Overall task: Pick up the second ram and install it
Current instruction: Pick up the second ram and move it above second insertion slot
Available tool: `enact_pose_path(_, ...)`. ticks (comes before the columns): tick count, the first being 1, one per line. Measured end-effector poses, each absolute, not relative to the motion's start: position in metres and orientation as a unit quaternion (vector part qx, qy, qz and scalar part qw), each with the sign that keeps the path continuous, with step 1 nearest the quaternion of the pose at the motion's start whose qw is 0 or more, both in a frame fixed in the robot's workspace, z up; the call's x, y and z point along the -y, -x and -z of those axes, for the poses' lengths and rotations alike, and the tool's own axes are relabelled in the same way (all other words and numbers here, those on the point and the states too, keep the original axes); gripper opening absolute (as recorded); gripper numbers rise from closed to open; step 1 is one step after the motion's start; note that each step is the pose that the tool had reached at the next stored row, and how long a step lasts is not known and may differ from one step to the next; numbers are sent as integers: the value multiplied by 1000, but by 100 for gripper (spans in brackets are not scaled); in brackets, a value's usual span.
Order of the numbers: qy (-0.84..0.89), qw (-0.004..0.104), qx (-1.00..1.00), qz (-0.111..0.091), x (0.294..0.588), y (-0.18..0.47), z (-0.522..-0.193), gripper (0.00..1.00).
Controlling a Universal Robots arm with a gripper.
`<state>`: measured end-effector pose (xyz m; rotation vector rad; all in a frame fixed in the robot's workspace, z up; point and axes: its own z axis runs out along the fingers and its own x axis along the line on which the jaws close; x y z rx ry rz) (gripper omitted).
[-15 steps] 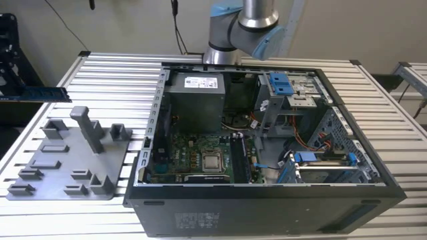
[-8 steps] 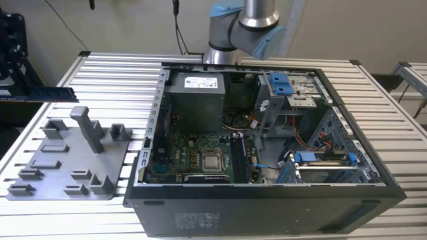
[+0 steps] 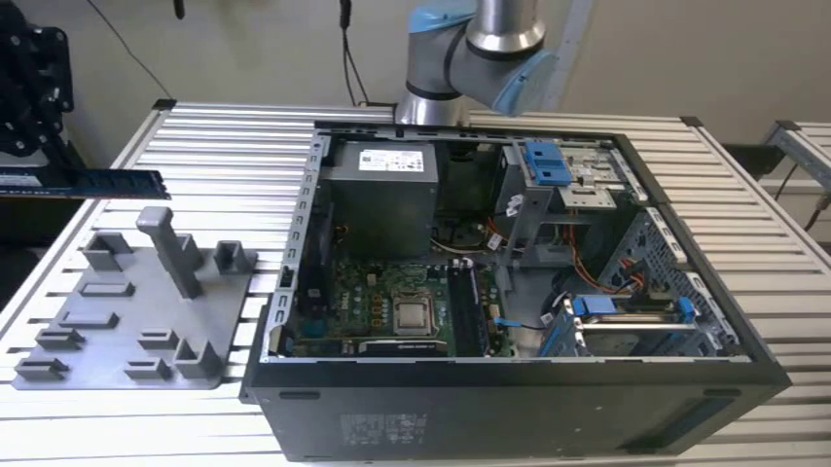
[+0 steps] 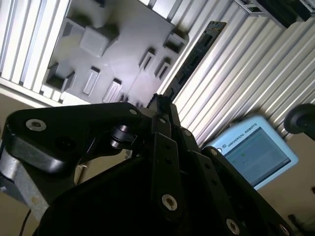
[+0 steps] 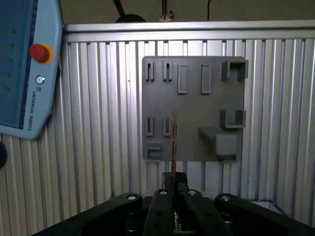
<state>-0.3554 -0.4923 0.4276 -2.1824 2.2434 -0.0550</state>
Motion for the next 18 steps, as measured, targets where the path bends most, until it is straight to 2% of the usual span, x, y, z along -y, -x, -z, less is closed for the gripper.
enact_pose_path(18,697,6,-717,18,492,324,-428,14)
